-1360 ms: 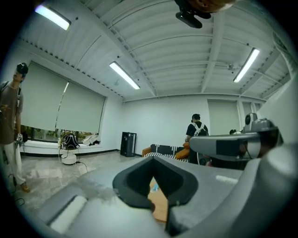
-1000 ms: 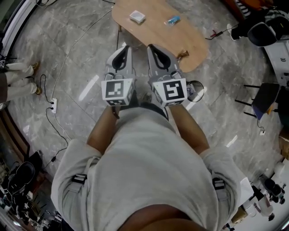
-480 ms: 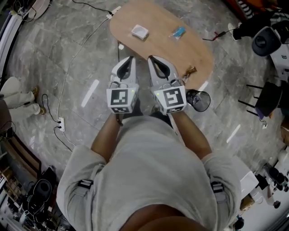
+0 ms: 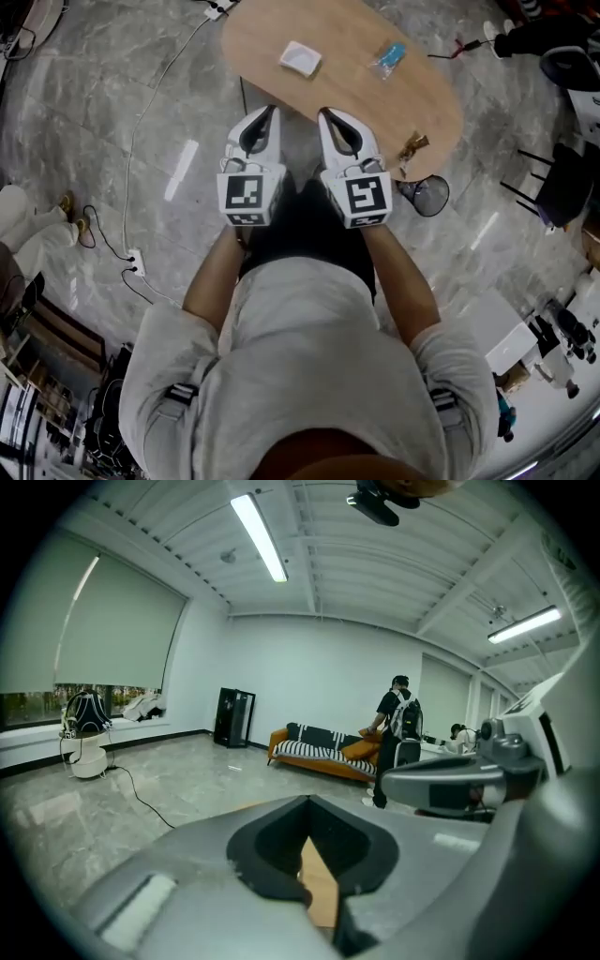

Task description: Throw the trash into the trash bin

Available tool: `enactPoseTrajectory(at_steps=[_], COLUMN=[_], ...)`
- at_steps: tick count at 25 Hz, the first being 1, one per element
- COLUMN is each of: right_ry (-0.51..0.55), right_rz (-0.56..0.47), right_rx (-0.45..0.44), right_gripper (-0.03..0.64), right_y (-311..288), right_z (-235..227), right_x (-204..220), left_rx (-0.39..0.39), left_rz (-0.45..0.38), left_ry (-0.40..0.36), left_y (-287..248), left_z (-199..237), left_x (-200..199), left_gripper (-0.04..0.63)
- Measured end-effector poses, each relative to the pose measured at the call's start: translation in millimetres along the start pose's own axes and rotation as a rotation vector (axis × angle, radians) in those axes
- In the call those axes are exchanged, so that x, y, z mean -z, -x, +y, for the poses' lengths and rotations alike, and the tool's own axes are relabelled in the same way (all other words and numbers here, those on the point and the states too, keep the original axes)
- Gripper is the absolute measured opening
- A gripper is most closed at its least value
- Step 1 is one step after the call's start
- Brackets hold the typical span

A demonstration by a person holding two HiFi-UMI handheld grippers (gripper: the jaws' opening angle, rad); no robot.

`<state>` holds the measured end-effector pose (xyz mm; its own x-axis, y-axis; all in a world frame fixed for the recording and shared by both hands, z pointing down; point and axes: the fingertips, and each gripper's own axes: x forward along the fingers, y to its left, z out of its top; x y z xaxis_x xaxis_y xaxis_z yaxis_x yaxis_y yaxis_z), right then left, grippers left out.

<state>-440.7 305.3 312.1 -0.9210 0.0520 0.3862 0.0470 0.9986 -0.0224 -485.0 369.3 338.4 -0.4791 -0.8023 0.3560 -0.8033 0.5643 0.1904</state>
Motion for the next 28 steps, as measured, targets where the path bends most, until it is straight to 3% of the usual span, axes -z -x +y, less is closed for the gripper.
enactPoseTrajectory(at_steps=[10,19,25,28], right_ry=[-0.068,-0.05,0.075,0.193], right_rz=[0.084,0.174,0.368,0.441], right_rx=[0.007,-0.031,-0.089,-0.11], right_gripper=[0.006,0.006,0.011,0.066], right_y=[-95,-153,-196,-213], right_z=[-38,-58,-62,-67], right_x=[100,177,244,262], left_rx=[0.058,0.079,0.073,0.059], left_rz=[0.097,0.188,0.276,0.318], left_ry=[0.013,0.065,0.037,0.064], left_y=[-109,-161,-187,-186], left_z=[28,47,64,71], left_x=[91,176,224,244], left_gripper=[0.018,0.018,0.018,0.018])
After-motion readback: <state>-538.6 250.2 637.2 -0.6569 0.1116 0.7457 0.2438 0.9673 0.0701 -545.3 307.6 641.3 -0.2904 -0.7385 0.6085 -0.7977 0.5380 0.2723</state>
